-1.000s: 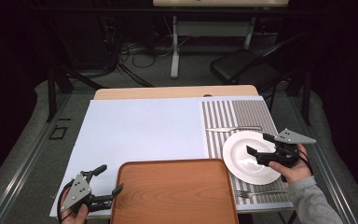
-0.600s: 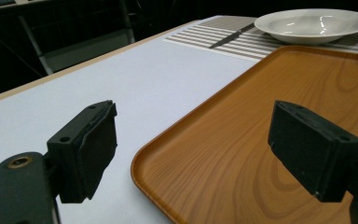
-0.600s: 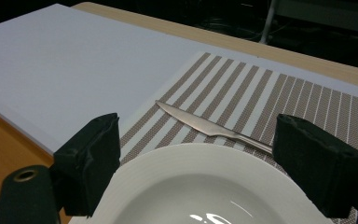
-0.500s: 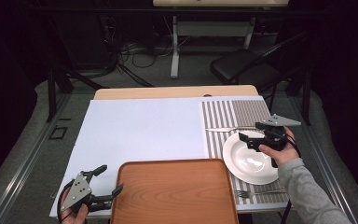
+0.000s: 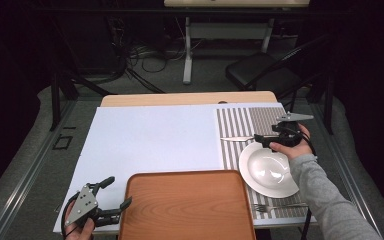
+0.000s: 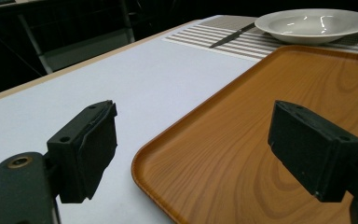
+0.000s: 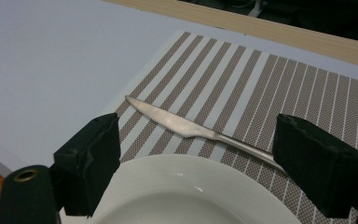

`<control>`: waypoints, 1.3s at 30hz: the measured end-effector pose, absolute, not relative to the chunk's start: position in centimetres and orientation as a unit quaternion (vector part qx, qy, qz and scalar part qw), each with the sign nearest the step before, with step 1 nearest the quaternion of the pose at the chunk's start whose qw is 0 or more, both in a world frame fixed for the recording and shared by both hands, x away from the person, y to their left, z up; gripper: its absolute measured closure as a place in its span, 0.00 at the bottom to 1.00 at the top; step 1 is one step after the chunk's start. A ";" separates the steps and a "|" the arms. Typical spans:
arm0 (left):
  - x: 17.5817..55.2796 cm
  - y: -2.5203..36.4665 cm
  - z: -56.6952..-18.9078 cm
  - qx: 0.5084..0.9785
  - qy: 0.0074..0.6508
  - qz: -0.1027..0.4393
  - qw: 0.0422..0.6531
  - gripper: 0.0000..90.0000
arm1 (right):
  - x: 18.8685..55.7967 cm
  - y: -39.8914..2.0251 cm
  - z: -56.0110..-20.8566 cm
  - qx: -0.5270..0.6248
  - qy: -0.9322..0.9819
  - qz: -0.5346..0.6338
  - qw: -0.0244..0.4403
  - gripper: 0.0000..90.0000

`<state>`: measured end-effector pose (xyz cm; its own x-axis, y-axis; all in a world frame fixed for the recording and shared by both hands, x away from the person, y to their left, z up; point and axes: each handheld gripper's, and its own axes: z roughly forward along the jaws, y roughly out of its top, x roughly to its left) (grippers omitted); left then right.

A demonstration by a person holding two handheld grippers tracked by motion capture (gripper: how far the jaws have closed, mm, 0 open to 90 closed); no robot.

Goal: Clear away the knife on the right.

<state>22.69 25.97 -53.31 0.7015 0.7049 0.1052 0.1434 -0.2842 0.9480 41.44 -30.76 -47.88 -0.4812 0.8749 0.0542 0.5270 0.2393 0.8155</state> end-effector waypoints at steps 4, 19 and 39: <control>22.7 26.0 -53.3 0.756 0.281 0.265 0.528 0.17 | 42.7 -30.5 -47.8 0.469 0.757 0.400 0.217 0.17; 22.8 26.1 -53.4 0.756 0.283 0.264 0.529 0.17 | 46.7 -29.5 -49.6 0.475 0.767 0.370 0.222 0.18; 22.9 26.0 -53.4 0.757 0.281 0.262 0.529 0.17 | 48.1 -29.5 -51.6 0.404 0.832 0.274 0.262 0.23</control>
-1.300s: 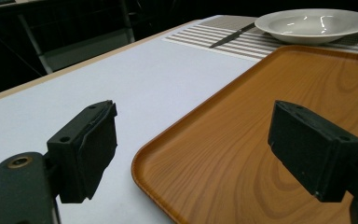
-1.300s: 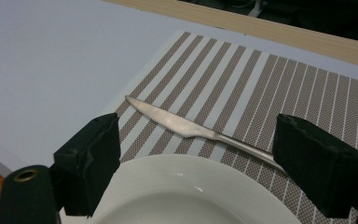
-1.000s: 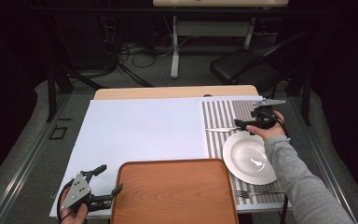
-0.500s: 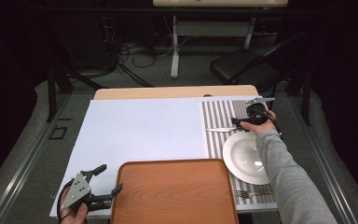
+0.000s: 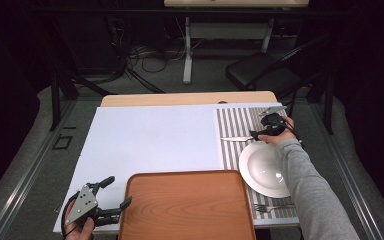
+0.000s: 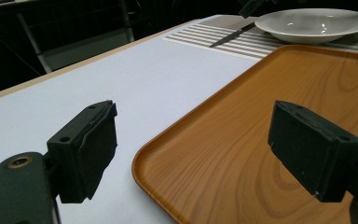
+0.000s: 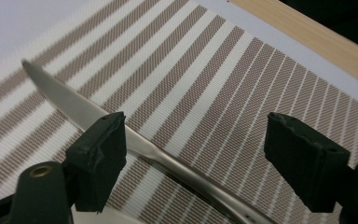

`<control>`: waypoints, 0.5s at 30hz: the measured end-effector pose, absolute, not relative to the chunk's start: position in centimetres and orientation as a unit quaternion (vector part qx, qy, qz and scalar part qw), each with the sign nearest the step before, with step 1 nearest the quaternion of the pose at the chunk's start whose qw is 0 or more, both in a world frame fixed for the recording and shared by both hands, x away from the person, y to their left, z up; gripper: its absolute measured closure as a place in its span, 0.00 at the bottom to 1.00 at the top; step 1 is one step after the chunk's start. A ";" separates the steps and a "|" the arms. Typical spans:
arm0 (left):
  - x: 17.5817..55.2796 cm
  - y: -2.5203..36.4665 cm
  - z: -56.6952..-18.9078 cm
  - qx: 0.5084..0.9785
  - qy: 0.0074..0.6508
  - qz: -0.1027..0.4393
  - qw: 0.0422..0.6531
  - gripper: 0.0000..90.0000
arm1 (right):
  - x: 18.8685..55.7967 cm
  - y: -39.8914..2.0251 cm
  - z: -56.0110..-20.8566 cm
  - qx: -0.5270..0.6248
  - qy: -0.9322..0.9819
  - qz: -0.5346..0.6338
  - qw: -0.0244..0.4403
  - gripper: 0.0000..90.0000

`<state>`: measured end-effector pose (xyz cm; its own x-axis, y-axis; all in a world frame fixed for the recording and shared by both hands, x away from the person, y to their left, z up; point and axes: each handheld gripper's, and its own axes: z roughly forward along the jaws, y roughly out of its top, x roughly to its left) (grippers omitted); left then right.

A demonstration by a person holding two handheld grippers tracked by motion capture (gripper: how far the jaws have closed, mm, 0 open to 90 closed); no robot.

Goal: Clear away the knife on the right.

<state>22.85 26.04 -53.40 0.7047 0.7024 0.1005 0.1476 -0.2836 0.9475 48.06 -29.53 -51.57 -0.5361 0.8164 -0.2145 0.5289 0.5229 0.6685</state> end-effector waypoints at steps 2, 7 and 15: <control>22.9 26.0 -53.4 0.757 0.280 0.262 0.529 0.17 | 48.1 -29.2 -50.9 0.365 0.853 0.251 0.275 0.24; 22.9 26.1 -53.4 0.757 0.282 0.262 0.529 0.17 | 48.4 -28.6 -49.8 0.289 0.890 0.203 0.289 0.27; 22.9 26.1 -53.4 0.757 0.282 0.263 0.527 0.17 | 48.8 -27.3 -48.7 0.173 0.926 0.115 0.314 0.28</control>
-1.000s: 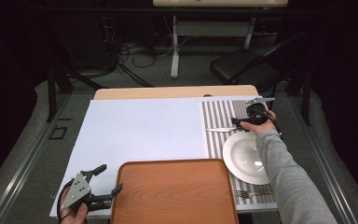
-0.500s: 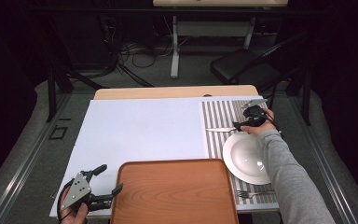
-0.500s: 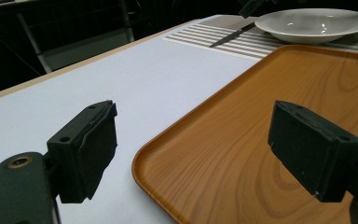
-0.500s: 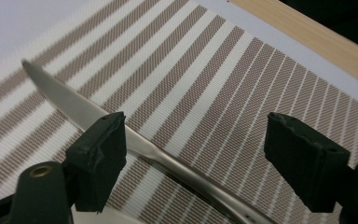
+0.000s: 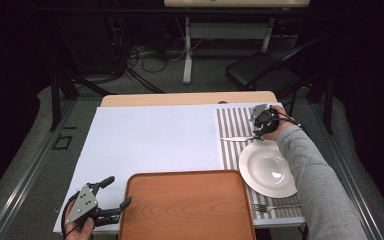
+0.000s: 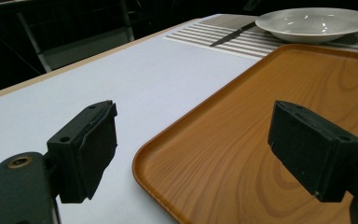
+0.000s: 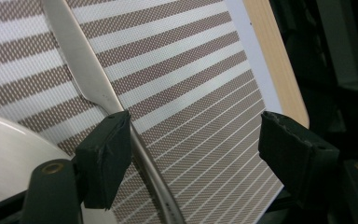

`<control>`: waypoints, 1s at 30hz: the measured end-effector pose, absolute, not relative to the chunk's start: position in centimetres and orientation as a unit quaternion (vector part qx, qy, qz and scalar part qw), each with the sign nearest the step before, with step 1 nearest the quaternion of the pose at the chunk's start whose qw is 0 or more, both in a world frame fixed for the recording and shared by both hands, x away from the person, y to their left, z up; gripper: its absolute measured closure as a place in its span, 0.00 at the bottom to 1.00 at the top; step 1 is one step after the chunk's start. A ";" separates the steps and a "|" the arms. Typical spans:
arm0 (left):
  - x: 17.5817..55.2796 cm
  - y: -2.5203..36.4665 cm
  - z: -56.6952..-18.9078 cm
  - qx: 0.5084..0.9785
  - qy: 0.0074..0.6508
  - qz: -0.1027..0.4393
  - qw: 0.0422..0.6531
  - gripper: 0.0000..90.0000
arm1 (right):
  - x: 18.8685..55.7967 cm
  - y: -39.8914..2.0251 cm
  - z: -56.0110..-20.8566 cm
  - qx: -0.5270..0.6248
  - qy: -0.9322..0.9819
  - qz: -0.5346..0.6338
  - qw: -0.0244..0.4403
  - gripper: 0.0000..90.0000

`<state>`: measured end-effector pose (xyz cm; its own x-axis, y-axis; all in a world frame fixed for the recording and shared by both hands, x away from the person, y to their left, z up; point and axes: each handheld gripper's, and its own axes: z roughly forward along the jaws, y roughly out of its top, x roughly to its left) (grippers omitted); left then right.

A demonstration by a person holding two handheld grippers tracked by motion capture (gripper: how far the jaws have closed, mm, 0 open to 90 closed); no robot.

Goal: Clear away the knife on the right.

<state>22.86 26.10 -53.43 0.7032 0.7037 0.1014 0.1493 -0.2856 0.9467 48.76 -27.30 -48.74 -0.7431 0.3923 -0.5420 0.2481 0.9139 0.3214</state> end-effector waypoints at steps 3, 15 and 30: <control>22.9 26.1 -53.5 0.757 0.282 0.263 0.528 0.17 | 48.8 -26.9 -48.6 0.142 0.933 0.092 0.318 0.29; 22.9 26.1 -53.5 0.758 0.282 0.261 0.527 0.17 | 49.3 -25.6 -49.2 0.053 0.948 0.033 0.312 0.36; 23.0 26.1 -53.6 0.758 0.285 0.261 0.526 0.17 | 49.9 -25.4 -50.8 0.050 0.960 0.034 0.275 0.51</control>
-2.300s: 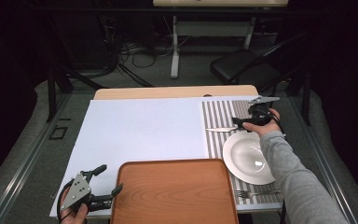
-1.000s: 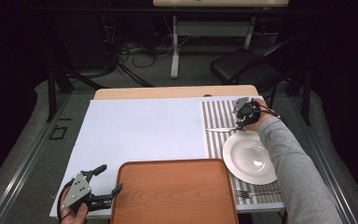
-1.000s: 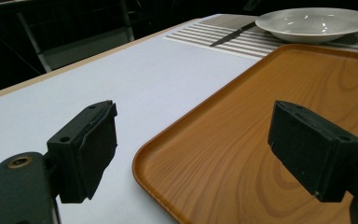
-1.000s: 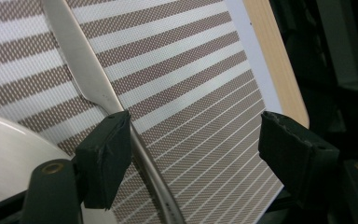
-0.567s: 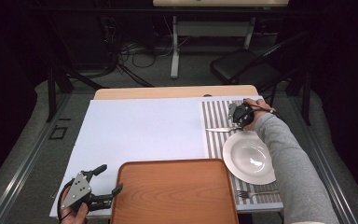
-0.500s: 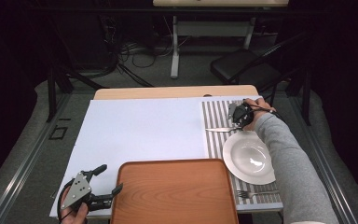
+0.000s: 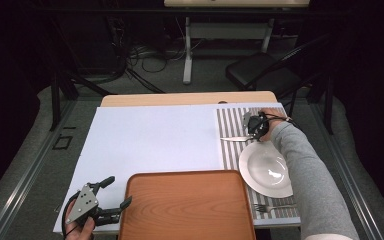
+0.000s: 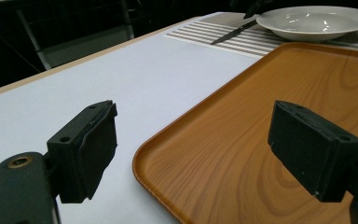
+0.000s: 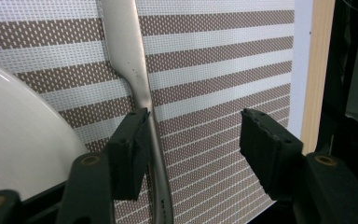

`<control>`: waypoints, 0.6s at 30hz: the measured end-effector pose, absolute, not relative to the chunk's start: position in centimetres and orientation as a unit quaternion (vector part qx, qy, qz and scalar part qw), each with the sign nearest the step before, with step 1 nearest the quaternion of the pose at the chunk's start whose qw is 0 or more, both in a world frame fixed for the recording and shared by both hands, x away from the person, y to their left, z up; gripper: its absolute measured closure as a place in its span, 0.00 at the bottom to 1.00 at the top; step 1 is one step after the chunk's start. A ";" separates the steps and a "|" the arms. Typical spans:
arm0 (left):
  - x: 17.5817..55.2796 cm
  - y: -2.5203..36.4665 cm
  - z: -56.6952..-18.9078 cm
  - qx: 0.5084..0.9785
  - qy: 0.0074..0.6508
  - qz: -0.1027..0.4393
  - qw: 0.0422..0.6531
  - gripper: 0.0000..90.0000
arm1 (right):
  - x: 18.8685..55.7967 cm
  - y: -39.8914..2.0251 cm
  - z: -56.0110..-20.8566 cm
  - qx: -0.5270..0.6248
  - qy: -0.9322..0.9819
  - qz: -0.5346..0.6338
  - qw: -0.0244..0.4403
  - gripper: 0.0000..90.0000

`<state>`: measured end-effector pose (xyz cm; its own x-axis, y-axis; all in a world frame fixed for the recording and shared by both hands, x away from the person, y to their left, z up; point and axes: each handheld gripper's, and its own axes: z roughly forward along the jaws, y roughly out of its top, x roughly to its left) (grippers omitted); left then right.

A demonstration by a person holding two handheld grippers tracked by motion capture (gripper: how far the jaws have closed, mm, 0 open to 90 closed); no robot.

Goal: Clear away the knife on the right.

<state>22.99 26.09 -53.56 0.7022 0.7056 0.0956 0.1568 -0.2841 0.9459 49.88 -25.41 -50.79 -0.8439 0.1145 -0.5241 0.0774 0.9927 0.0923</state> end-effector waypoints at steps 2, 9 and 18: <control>23.0 26.1 -53.6 0.757 0.286 0.261 0.526 0.17 | 50.0 -25.2 -50.9 0.041 0.965 0.008 0.260 0.54; 23.0 26.1 -53.6 0.757 0.287 0.261 0.527 0.17 | 50.0 -25.3 -51.8 0.032 0.968 0.004 0.248 0.63; 23.1 26.1 -53.6 0.757 0.287 0.259 0.528 0.17 | 50.1 -25.8 -52.4 0.029 0.974 0.010 0.226 0.70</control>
<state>23.07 26.11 -53.62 0.7013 0.7074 0.0880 0.1619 -0.2783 0.9468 50.09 -25.76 -52.42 -0.8964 0.0603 -0.4392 0.0515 0.9982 0.0319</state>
